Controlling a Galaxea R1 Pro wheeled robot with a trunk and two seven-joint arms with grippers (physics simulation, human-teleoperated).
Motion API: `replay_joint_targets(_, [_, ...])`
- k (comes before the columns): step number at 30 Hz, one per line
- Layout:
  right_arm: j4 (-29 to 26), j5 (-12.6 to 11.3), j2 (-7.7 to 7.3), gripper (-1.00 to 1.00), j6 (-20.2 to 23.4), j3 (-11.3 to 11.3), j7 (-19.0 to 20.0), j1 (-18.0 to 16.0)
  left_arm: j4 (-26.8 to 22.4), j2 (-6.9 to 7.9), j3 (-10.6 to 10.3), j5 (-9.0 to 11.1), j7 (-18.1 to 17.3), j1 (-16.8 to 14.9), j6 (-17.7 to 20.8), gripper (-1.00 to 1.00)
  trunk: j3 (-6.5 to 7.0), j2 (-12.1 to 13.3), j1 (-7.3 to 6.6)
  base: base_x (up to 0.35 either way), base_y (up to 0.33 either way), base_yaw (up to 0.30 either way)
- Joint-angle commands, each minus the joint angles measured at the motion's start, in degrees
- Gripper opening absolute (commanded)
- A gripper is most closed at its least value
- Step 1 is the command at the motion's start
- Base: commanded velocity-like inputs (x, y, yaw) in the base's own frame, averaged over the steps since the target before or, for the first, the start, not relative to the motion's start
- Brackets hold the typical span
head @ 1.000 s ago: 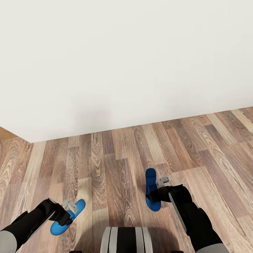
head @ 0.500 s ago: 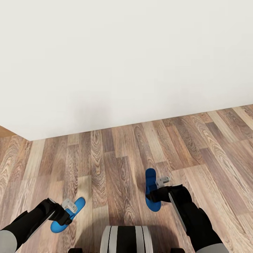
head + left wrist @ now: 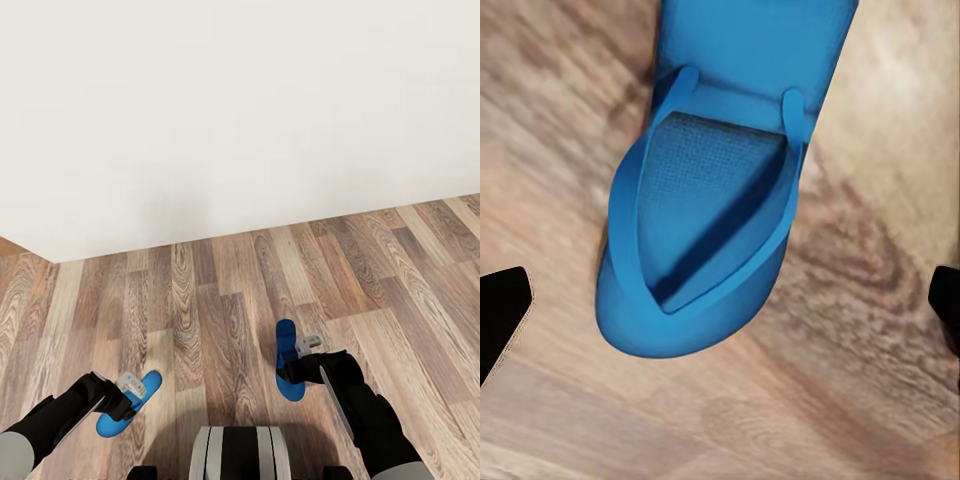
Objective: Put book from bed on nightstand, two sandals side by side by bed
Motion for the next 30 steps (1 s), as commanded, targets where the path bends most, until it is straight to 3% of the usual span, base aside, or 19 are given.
replay_joint_targets(1, [0.0,0.6,0.01,-1.00,0.2,0.0,0.5,0.0,-0.1,0.07,-0.2,0.5,0.2,-0.2,0.4,1.00,-0.13,0.0,-0.01,0.000,0.000,0.000])
replay_joint_targets(21, [0.0,0.6,-0.10,-1.00,0.0,-0.1,0.5,0.0,1.9,-0.01,-0.2,0.5,1.7,-3.0,0.1,1.00,-1.97,0.0,-0.01,0.000,0.000,0.000])
replay_joint_targets(30, [0.0,0.6,-0.16,-1.00,-0.1,-0.1,0.5,0.0,5.4,-1.51,-0.2,0.5,2.9,-4.7,-1.6,1.00,-2.80,0.0,-0.01,0.000,0.000,0.000])
